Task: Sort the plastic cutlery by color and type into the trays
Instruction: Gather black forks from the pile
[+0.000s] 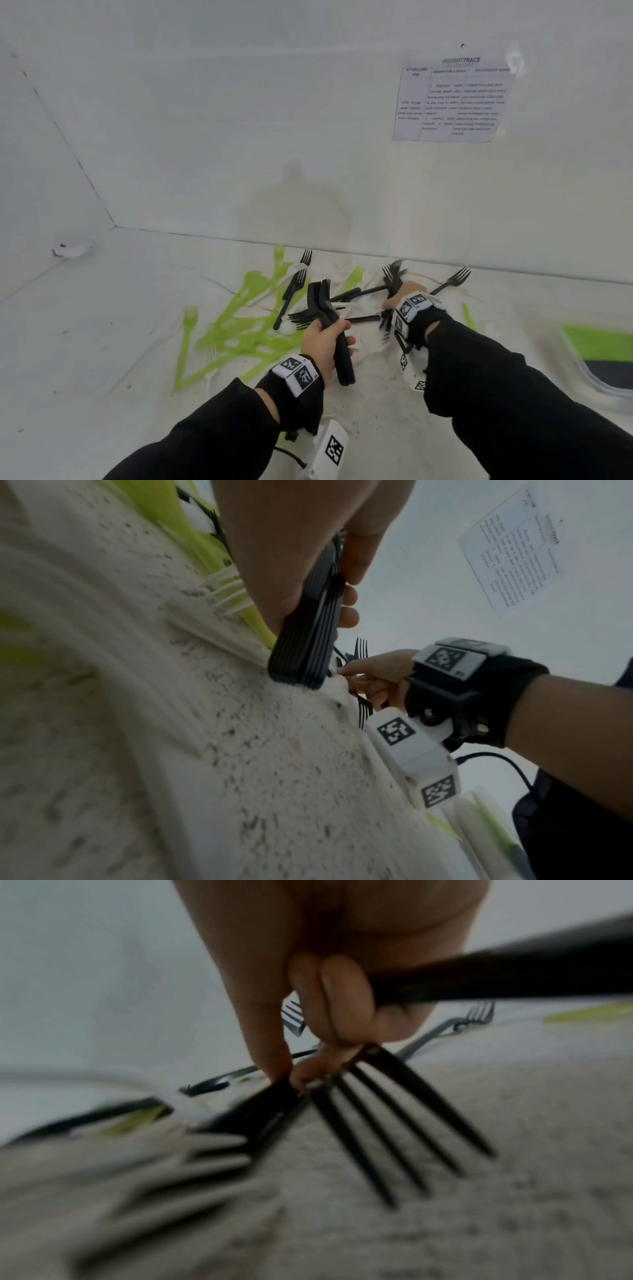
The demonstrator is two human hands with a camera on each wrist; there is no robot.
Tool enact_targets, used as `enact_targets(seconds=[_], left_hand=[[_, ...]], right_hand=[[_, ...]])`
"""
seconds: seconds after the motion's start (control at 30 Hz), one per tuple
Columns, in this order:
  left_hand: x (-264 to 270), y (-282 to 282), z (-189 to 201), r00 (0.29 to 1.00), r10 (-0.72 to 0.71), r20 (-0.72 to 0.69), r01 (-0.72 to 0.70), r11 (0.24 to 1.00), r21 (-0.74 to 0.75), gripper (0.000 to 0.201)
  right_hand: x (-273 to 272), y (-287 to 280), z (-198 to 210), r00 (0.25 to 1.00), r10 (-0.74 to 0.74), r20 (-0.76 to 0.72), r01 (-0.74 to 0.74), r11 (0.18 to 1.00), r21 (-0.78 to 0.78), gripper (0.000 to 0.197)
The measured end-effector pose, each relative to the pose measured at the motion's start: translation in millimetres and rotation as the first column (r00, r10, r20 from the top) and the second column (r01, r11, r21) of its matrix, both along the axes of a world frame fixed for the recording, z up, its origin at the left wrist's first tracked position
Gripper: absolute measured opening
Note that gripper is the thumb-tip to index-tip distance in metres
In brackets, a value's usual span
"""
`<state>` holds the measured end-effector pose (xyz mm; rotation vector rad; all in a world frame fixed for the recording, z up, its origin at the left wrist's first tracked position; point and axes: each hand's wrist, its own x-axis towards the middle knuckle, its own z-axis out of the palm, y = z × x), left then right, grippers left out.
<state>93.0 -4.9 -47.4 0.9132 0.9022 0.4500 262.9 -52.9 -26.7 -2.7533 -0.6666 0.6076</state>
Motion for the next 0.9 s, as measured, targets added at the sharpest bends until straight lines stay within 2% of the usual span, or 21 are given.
enact_targets(seconds=[0.13, 0.27, 0.47, 0.57, 0.73, 0.9], left_hand=[[7, 5, -5, 1.000, -0.011, -0.006, 0.011, 1.000, -0.007, 0.009], [13, 8, -8, 0.999, -0.038, -0.007, 0.038, 0.999, -0.017, 0.009], [22, 4, -12, 0.999, -0.054, 0.007, 0.054, 0.998, -0.038, 0.009], [24, 2, -12, 0.998, -0.063, 0.012, 0.063, 0.996, -0.058, 0.010], [27, -1, -11, 0.998, -0.057, 0.024, 0.058, 0.997, -0.043, 0.012], [30, -2, -13, 0.998, -0.065, 0.003, 0.065, 0.997, -0.035, 0.014]], right_hand=[[13, -8, -3, 0.996, -0.031, -0.085, 0.030, 1.000, -0.005, 0.018], [21, -22, -2, 0.987, -0.065, -0.150, 0.066, 0.998, 0.002, 0.021], [30, -40, -7, 0.961, -0.130, -0.245, 0.171, 0.973, 0.154, 0.029], [29, -43, -8, 0.965, -0.138, -0.223, 0.205, 0.928, 0.312, 0.022], [18, -40, -6, 0.990, -0.112, -0.083, 0.136, 0.906, 0.400, 0.033], [17, -31, -6, 0.981, -0.082, -0.174, 0.146, 0.907, 0.394, 0.033]])
